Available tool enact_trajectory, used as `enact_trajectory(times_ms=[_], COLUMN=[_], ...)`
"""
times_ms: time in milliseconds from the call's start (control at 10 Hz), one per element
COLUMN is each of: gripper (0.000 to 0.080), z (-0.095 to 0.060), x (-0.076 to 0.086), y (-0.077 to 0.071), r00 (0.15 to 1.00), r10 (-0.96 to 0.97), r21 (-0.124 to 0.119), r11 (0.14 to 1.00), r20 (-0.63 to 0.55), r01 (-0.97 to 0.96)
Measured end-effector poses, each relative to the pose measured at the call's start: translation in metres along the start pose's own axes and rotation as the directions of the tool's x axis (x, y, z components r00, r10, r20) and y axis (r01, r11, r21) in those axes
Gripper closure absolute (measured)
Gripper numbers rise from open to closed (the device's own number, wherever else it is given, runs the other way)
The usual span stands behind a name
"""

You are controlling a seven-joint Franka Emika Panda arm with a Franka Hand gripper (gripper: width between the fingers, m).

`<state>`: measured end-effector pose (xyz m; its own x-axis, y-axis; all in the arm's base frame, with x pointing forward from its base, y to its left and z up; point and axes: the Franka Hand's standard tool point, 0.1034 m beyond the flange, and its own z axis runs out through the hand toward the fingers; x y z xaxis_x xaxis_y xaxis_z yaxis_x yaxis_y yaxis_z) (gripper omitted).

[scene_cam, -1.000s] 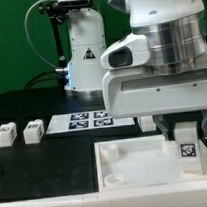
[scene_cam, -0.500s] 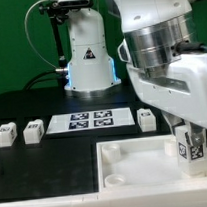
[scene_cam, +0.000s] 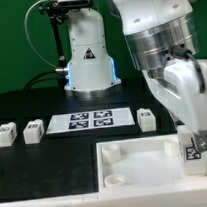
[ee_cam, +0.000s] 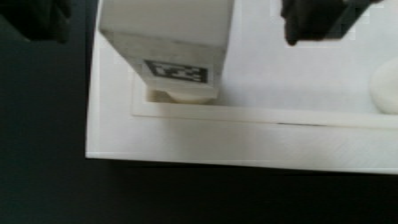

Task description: Assemble one leg

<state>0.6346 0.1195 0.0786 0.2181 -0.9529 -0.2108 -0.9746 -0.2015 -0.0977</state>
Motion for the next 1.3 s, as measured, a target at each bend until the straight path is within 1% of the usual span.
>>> enact_trajectory(times_ms=[100,200,300,400,500,600,700,800,900,1000,1100,1200,1300], gripper=[0.0167,0.0155,0.0155,0.0151,0.0151,0.0151,0.0151,0.0151,0.0151,0.0241,0.0436,0.0505,0.0505], z=[-0.001,-0.002,-0.001,-0.001,0.001,0.004,0.005,0.005,0.006,0.006,0.006,0.006,0.007], x=[-0.005,-0.009,-0.007,-0.005,-0.004,0.003,0.006,0.001,0.002,0.001,-0.001,0.0,0.0], y=[0.001,0.0,0.001,0.001,0.002,0.006,0.001,-0.001,-0.001,-0.001,-0.001,0.0,0.0], r00=[0.987,0.942,0.927,0.867,0.791,0.636,0.467,0.425,0.434,0.459,0.553,0.621,0.71], r10=[-0.16,-0.336,-0.375,-0.497,-0.612,-0.771,-0.884,-0.905,-0.901,-0.888,-0.833,-0.784,-0.704], r21=[-0.026,-0.04,-0.04,-0.044,-0.05,-0.093,-0.123,-0.127,-0.125,-0.124,-0.119,-0.121,-0.117], r11=[0.987,0.941,0.926,0.867,0.79,0.633,0.461,0.419,0.428,0.453,0.548,0.616,0.707], r20=[0.0,-0.006,-0.003,0.0,0.006,0.012,0.021,0.021,0.022,0.019,0.008,-0.001,-0.014], r01=[0.16,0.335,0.375,0.497,0.612,0.769,0.879,0.899,0.895,0.883,0.828,0.778,0.698])
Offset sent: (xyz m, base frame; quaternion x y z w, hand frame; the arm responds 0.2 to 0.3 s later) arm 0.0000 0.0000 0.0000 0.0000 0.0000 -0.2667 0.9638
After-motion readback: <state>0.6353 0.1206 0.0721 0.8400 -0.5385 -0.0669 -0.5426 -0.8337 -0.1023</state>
